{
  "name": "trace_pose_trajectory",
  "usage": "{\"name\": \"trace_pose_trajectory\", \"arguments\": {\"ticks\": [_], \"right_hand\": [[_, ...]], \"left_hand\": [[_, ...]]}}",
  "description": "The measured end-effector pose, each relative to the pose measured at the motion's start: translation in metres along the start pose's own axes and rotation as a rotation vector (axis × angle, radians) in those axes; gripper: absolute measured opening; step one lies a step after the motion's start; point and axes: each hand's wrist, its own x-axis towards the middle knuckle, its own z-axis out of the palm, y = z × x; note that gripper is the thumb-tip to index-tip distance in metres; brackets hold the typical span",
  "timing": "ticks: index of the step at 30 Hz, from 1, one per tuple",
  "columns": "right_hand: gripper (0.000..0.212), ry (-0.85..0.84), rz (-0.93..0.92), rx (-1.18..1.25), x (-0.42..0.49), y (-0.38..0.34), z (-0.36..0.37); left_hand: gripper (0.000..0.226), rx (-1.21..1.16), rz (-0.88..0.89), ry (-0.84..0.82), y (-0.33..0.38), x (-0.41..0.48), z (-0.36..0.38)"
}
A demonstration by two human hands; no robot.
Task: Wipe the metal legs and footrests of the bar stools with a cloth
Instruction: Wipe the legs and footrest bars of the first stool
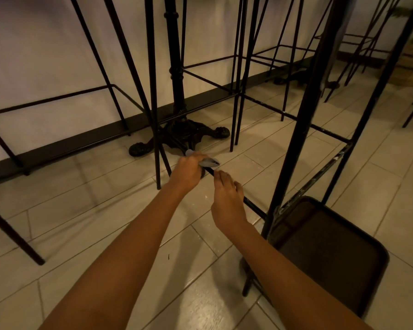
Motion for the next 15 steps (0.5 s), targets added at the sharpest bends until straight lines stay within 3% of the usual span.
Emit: {"name": "trace_pose_trajectory", "arguments": {"ticks": [6,10,15], "right_hand": [[0.071,-0.002,0.002,0.001,0.0,-0.001,0.0],[0.072,-0.011,0.004,-0.01,0.0,0.0,0.001],[0.073,-0.019,0.014,-0.034,0.001,0.0,0.001]], "left_hand": [[0.046,0.1,-0.11,0.046,-0.016,0.028,-0.012],[0.046,-0.029,-0.122,-0.015,-0.028,0.037,-0.013],[0.042,-0.004,-0.159,0.019,-0.015,0.026,-0.001]]}}
